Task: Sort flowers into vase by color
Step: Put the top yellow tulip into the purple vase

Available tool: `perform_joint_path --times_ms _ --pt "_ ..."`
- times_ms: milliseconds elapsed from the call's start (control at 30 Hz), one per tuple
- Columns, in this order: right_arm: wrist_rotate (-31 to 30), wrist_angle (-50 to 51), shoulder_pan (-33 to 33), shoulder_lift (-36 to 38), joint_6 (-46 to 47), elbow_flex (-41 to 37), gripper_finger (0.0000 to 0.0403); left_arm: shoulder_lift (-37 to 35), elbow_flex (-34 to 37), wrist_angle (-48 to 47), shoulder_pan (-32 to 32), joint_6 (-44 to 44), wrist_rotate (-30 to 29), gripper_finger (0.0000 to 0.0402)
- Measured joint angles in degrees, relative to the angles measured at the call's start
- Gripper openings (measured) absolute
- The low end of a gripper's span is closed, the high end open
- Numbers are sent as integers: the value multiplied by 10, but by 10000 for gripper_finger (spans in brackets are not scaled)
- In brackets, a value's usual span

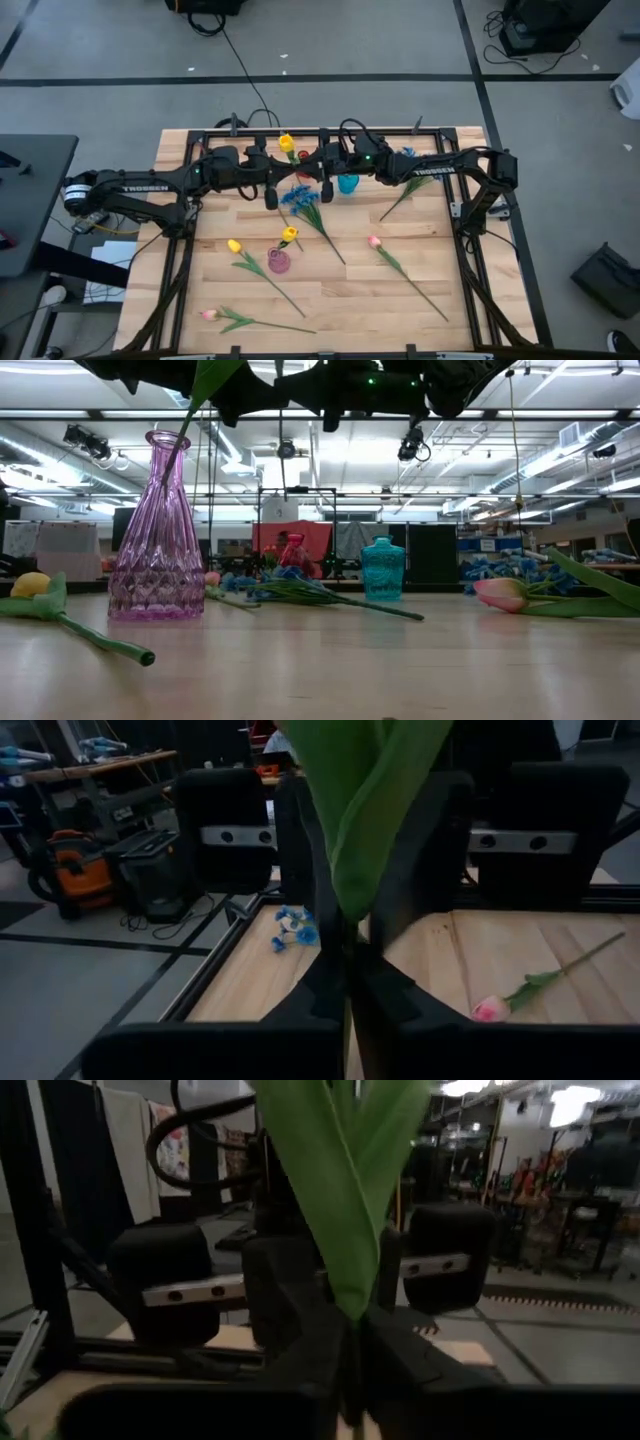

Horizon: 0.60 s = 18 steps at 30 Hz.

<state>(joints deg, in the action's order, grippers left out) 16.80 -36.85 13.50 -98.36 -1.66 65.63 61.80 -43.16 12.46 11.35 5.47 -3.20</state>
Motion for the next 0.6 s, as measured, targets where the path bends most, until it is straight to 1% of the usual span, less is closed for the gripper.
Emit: perform_joint_path --times_ms 233,333,467,600 --pt "9 54 0 26 7 0 180 -18 3 -4 -2 1 -1 8" --pt "9 99 3 57 11 0 217 -44 17 0 -6 2 -1 8" --pt "1 158 5 115 11 -8 240 -109 53 -1 -17 1 -1 7" --pt "-22 163 5 181 11 -62 241 -179 91 -14 -34 -16 0 8"
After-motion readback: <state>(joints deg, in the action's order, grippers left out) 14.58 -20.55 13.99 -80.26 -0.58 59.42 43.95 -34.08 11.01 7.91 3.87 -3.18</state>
